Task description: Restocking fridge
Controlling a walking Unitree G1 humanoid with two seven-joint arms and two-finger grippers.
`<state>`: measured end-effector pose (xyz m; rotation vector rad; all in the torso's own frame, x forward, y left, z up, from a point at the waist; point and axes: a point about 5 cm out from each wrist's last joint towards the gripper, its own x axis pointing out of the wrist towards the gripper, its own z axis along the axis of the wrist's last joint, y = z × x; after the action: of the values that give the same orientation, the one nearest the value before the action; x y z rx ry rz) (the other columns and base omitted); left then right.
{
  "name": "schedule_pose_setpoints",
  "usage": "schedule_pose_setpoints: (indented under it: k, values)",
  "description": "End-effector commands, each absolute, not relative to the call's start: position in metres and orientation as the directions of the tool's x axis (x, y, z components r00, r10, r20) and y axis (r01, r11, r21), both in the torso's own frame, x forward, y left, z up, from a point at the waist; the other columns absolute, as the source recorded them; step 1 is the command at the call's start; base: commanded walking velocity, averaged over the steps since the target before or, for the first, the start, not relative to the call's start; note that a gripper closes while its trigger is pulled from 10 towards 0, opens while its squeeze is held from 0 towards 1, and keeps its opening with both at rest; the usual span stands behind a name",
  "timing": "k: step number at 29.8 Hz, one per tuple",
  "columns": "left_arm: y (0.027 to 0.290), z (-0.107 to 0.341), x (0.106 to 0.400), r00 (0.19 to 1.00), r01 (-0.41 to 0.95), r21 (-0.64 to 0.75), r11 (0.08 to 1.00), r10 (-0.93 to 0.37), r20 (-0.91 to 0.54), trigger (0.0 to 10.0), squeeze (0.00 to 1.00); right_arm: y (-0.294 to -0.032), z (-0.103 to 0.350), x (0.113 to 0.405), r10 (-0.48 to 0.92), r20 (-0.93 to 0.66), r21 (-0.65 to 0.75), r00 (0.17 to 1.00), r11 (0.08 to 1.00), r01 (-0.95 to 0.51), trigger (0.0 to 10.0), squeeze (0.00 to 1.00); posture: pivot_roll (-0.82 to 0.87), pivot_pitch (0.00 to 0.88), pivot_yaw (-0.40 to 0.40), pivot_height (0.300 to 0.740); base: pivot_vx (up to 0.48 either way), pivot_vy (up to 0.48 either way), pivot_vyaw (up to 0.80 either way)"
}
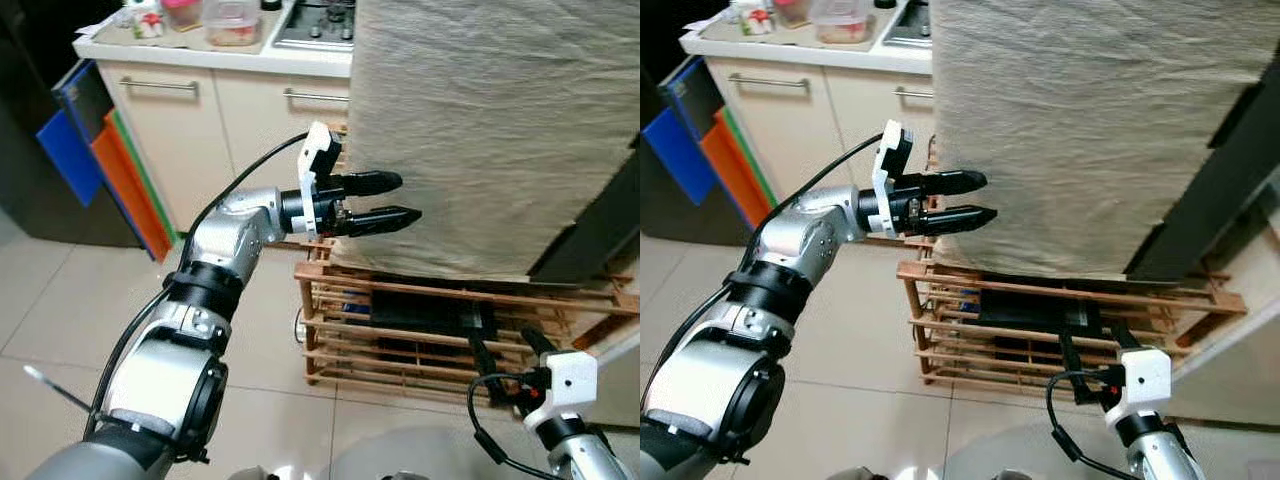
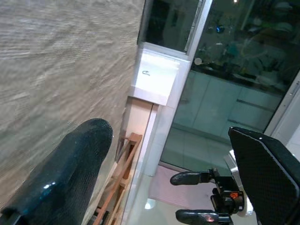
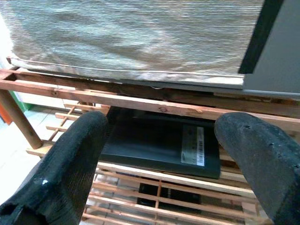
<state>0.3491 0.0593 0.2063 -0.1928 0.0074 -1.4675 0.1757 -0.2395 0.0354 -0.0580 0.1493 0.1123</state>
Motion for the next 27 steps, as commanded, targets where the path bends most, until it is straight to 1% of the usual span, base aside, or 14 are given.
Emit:
schedule_pose_setpoints:
  k: [1,11,15,17,18,19,20,21,22,23,26,27]
  values:
    - [0.065,0.208,0.351,0.158,0.983,-0.114,0.146,-0.983,0.097,10.0,0.0,-0.24,0.036,0.175,0.109,-0.159,-0.052,0.981,0.992,-0.119,10.0,0.0,-0.14,0.049,0.035,0.74,0.0,0.0,0.0]
    - [0.078,0.21,0.356,0.313,0.95,-0.046,0.31,-0.946,0.082,10.0,0.0,-0.239,0.036,0.174,0.108,-0.161,-0.048,0.981,0.992,-0.117,10.0,0.0,-0.14,0.055,0.036,0.74,0.0,0.0,0.0]
    - [0.08,0.209,0.353,0.318,0.948,-0.047,0.315,-0.944,0.084,10.0,0.0,-0.239,0.036,0.173,0.107,-0.162,-0.047,0.981,0.992,-0.116,10.0,0.0,-0.14,0.056,0.036,0.74,0.0,0.0,0.0]
    - [0.084,0.208,0.343,0.284,0.959,-0.037,0.282,-0.956,0.074,10.0,0.0,-0.239,0.036,0.173,0.108,-0.165,-0.046,0.98,0.992,-0.117,10.0,0.0,-0.13,0.059,0.033,0.74,0.0,0.0,0.0]
    - [0.084,0.208,0.343,0.284,0.959,-0.037,0.282,-0.956,0.074,10.0,0.0,-0.239,0.036,0.173,0.108,-0.165,-0.046,0.98,0.992,-0.117,10.0,0.0,-0.13,0.059,0.033,0.74,0.0,0.0,0.0]
    - [0.088,0.208,0.345,0.31,0.951,-0.033,0.309,-0.948,0.067,10.0,0.0,-0.239,0.036,0.173,0.111,-0.167,-0.046,0.98,0.992,-0.12,10.0,0.0,-0.13,0.059,0.031,0.74,0.0,0.0,0.0]
    - [0.088,0.208,0.345,0.31,0.951,-0.033,0.309,-0.948,0.067,10.0,0.0,-0.239,0.036,0.173,0.111,-0.167,-0.046,0.98,0.992,-0.12,10.0,0.0,-0.13,0.059,0.031,0.74,0.0,0.0,0.0]
    - [0.092,0.209,0.35,0.353,0.936,-0.015,0.353,-0.934,0.063,10.0,0.0,-0.239,0.036,0.173,0.112,-0.168,-0.046,0.979,0.992,-0.121,10.0,0.0,-0.13,0.059,0.031,0.74,0.0,0.0,0.0]
    - [0.092,0.209,0.35,0.353,0.936,-0.015,0.353,-0.934,0.063,10.0,0.0,-0.239,0.036,0.173,0.112,-0.168,-0.046,0.979,0.992,-0.121,10.0,0.0,-0.13,0.059,0.031,0.74,0.0,0.0,0.0]
    - [0.093,0.21,0.354,0.387,0.922,-0.002,0.388,-0.92,0.06,10.0,0.0,-0.239,0.036,0.174,0.112,-0.168,-0.047,0.979,0.991,-0.122,10.0,0.0,-0.13,0.057,0.03,0.74,0.0,0.0,0.0]
    - [0.099,0.209,0.37,0.542,0.838,0.048,0.543,-0.839,0.044,10.0,0.0,-0.239,0.036,0.175,0.113,-0.166,-0.047,0.98,0.991,-0.123,10.0,0.0,-0.13,0.056,0.032,0.74,0.0,0.0,0.0]
    - [0.099,0.209,0.37,0.542,0.838,0.048,0.543,-0.839,0.044,10.0,0.0,-0.239,0.036,0.175,0.113,-0.166,-0.047,0.98,0.991,-0.123,10.0,0.0,-0.13,0.056,0.032,0.74,0.0,0.0,0.0]
